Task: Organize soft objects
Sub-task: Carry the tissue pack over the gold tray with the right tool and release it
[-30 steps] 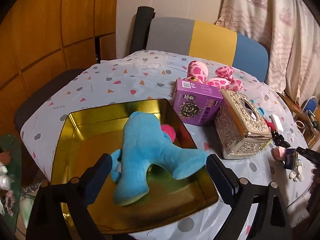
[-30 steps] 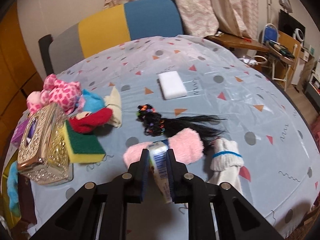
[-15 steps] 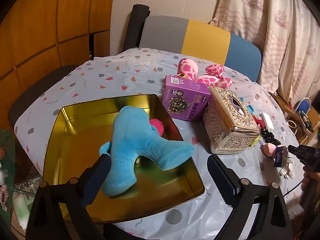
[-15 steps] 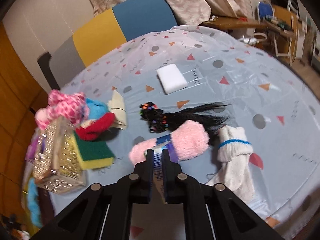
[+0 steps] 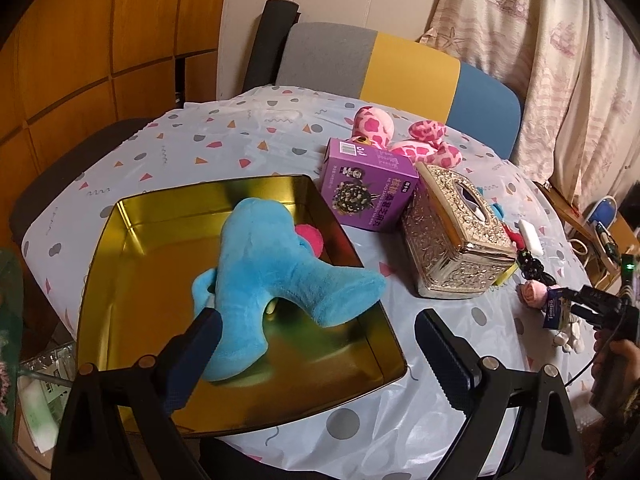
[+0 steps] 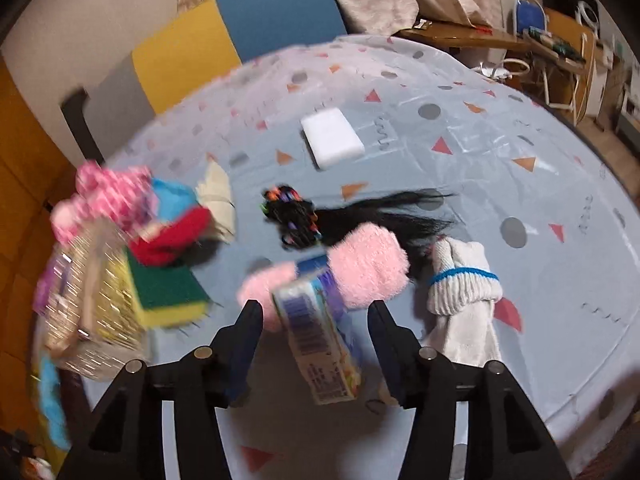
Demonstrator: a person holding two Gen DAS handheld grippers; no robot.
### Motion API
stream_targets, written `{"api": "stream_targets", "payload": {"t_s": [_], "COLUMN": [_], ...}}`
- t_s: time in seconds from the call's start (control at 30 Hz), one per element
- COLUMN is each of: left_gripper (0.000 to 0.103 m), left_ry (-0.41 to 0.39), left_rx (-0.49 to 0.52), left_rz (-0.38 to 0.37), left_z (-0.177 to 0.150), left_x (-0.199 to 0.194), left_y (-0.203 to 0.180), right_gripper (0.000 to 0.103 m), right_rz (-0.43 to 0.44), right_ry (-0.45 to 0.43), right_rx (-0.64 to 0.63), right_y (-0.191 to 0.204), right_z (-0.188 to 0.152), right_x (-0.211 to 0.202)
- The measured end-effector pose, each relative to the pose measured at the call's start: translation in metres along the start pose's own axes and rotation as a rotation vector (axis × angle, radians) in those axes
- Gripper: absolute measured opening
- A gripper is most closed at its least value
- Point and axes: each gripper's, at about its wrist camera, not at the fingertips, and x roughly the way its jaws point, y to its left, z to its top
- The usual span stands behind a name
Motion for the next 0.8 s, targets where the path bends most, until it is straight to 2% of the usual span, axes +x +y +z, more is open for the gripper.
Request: {"api": "stream_targets", "payload": {"t_s": [0.07,0.1,0.13,0.17,0.23,0.3,0.37,0.4,0.47,0.53,0.67,0.8], "left_gripper": [0.098,0.098,0.098,0.098,0.098,0.098,0.098,0.098,0.098,0.098,0.098,0.098], "left_ry": [-0.006,-0.007,-0.009,-0.013,-0.019,-0.021,-0.030,-0.033,-0.037,-0.035,-0.039,-0.054], "left_rx": [-0.003,-0.003,-0.005,-0.009,-0.016,-0.024,-0.037,-0.042,-0.056,-0.086,-0.142,-0.165], "left_rz": [0.003,0.007,0.011,0.014,0.027,0.044,0.068,0.082,0.117,0.134,0.167,0.183], "left_z": [0.000,0.000,0.000,0.000,-0.001,-0.001,-0.002,-0.002,-0.005,-0.007,-0.009,-0.010], "left_x": [-0.001,-0.002,-0.002,-0.003,-0.006,-0.008,-0.012,-0.014,-0.016,-0.018,-0.023,-0.030], "left_y": [0.003,0.003,0.006,0.008,0.015,0.023,0.035,0.041,0.055,0.069,0.093,0.106], "right_gripper": [0.050,0.024,0.023,0.023,0.023,0.023,0.023,0.023,0.023,0.023,0.023,0.023], "right_rz": [-0.027,-0.079,-0.132,-0.147,-0.115,-0.121,-0.077,-0.044,0.088,0.164,0.369,0.590], "right_ry": [0.073,0.104,0.092,0.071,0.038,-0.008,-0.050,-0.063,-0.051,-0.043,0.005,0.112], "right_rx": [-0.044,-0.078,-0.113,-0.131,-0.127,-0.133,-0.146,-0.159,-0.187,-0.247,-0.391,-0.551], "right_y": [0.006,0.011,0.015,0.018,0.018,0.020,0.027,0.033,0.054,0.079,0.152,0.235], "right_z": [-0.004,-0.006,-0.007,-0.008,-0.009,-0.013,-0.021,-0.026,-0.033,-0.039,-0.057,-0.092], "right_x": [0.015,0.022,0.023,0.020,0.010,-0.004,-0.022,-0.031,-0.045,-0.054,-0.070,-0.078]}}
